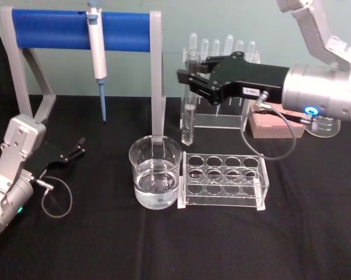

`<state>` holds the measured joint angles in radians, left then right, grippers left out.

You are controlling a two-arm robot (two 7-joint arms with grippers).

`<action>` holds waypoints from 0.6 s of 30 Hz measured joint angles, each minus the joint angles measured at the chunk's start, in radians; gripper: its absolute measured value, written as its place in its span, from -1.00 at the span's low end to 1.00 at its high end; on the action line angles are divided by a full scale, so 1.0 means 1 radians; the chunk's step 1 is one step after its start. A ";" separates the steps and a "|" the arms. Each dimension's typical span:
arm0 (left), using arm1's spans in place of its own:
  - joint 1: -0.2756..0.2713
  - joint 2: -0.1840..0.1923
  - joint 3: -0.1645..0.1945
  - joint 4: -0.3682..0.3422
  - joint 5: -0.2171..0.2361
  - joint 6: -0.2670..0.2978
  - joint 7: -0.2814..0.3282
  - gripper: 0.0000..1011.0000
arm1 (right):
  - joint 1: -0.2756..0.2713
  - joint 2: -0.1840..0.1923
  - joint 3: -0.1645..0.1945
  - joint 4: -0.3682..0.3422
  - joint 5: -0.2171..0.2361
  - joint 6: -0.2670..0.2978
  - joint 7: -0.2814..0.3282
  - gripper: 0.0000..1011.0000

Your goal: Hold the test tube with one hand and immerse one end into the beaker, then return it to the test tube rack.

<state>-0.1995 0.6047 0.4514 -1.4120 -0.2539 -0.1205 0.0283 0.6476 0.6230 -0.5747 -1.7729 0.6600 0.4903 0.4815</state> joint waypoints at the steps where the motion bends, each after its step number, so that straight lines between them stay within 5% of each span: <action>1: 0.000 0.000 0.000 0.000 0.000 0.000 0.000 0.98 | 0.012 -0.013 -0.011 0.006 0.002 0.000 0.000 -0.56; 9: 0.000 0.000 0.000 0.000 0.000 0.000 0.000 0.98 | 0.049 -0.067 -0.061 0.053 0.005 -0.018 -0.001 -0.55; 18: 0.000 0.000 0.000 0.000 0.000 0.000 0.000 0.98 | 0.026 -0.103 -0.099 0.113 -0.011 -0.072 -0.016 -0.56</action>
<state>-0.1996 0.6047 0.4514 -1.4120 -0.2539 -0.1206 0.0283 0.6734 0.5197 -0.6736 -1.6599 0.6492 0.4185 0.4657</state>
